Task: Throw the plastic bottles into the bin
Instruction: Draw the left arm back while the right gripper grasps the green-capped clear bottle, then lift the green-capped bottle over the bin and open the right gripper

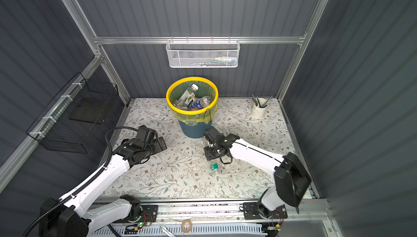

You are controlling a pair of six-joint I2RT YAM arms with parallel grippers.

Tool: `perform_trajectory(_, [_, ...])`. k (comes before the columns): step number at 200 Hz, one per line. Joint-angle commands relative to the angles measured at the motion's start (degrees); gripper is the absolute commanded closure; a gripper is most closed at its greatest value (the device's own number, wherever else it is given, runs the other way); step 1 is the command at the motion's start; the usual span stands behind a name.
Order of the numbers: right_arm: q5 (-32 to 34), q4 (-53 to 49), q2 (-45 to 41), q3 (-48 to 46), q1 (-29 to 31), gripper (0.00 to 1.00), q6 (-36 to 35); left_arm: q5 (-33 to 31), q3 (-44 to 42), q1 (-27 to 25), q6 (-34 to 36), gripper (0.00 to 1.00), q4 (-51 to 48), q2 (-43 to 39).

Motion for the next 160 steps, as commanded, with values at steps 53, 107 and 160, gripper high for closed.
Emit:
perform_trajectory(53, [5.05, -1.79, -25.86, 8.65, -17.00, 0.51, -5.35, 2.04, -1.54, 0.19, -0.96, 0.00, 1.47, 1.61])
perform_trajectory(107, [-9.14, -2.06, -3.64, 39.06, -17.54, 0.50, -8.28, 3.20, -1.31, 0.21, -0.96, 0.01, 2.29, 2.46])
perform_trajectory(160, [-14.19, -29.56, 36.14, 93.54, -17.13, 0.01, -9.86, 5.37, -0.35, 0.20, -0.77, 0.01, 0.95, 4.28])
